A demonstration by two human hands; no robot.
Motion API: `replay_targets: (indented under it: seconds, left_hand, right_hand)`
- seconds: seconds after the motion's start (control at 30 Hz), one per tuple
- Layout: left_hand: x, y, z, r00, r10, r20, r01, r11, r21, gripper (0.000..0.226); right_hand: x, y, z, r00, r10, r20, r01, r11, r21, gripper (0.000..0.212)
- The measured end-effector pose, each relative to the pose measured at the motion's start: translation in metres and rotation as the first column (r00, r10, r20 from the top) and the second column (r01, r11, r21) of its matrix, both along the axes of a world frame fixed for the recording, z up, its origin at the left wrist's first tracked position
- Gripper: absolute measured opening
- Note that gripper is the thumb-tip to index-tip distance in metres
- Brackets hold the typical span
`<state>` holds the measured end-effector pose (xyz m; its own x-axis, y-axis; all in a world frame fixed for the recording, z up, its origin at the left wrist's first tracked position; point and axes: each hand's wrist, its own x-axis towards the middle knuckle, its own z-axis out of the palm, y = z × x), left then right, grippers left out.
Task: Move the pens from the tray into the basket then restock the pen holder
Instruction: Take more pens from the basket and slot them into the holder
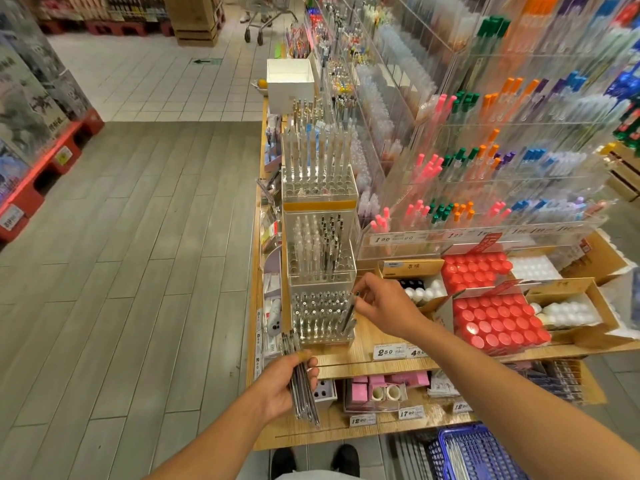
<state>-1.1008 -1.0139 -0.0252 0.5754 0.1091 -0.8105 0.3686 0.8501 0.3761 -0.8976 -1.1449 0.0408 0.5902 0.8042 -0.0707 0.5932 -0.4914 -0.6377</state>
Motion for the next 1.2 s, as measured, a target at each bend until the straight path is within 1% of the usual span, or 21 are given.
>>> replay_targets:
  seconds: [0.1,0.2,0.43,0.6,0.83,0.93,1.0,1.03,1.07,1.1,1.13,1.2]
  left_hand:
    - [0.003,0.000,0.001,1.000,0.012,-0.013,-0.012,1.000,0.014,0.029]
    - [0.006,0.000,0.003,1.000,0.003,-0.026,-0.002,0.999,0.039,0.029]
    - [0.010,-0.002,0.010,1.000,-0.008,-0.015,0.010,0.995,0.103,0.024]
    - [0.011,-0.002,0.013,1.000,-0.023,-0.012,0.025,0.990,0.136,0.019]
    - [0.013,-0.003,0.014,0.999,-0.030,-0.025,0.034,0.985,0.167,0.029]
    - [0.012,-0.004,0.013,1.000,-0.021,-0.020,0.024,0.988,0.150,0.034]
    - [0.013,-0.005,0.012,1.000,-0.023,-0.013,0.024,0.989,0.148,0.034]
    - [0.014,-0.005,0.012,0.999,-0.030,-0.010,0.031,0.988,0.152,0.034]
    - [0.015,-0.005,0.012,0.999,-0.040,-0.007,0.041,0.987,0.158,0.034]
    - [0.016,-0.005,0.012,0.999,-0.053,-0.003,0.053,0.985,0.164,0.036]
    - [0.017,-0.006,0.012,0.998,-0.066,0.004,0.065,0.983,0.169,0.038]
    - [0.019,-0.006,0.010,0.996,-0.084,0.028,0.078,0.984,0.161,0.044]
  right_hand:
    - [-0.002,0.001,-0.010,0.995,0.071,0.069,-0.064,0.992,-0.105,0.014]
    - [-0.004,0.001,-0.016,0.988,0.117,0.105,-0.099,0.982,-0.158,0.010]
    - [-0.009,0.005,-0.024,0.980,0.122,0.160,-0.096,0.982,-0.164,0.011]
    - [-0.010,0.009,-0.028,0.948,0.217,0.232,-0.170,0.963,-0.207,0.008]
    - [-0.018,0.011,-0.040,0.913,0.227,0.339,-0.150,0.960,-0.238,0.012]
    - [-0.020,0.012,-0.039,0.906,0.227,0.356,-0.137,0.955,-0.262,0.013]
    - [-0.020,0.011,-0.036,0.914,0.207,0.350,-0.124,0.961,-0.246,0.015]
    - [-0.021,0.011,-0.033,0.934,0.179,0.310,-0.112,0.969,-0.221,0.017]
    - [-0.023,0.012,-0.029,0.965,0.142,0.222,-0.100,0.977,-0.190,0.017]
    - [-0.025,0.014,-0.025,0.990,0.105,0.090,-0.089,0.982,-0.165,0.015]
    - [-0.027,0.016,-0.021,0.995,0.074,-0.066,-0.083,0.985,-0.154,0.013]
    - [-0.033,0.021,-0.016,0.936,0.027,-0.352,-0.088,0.983,-0.160,0.012]
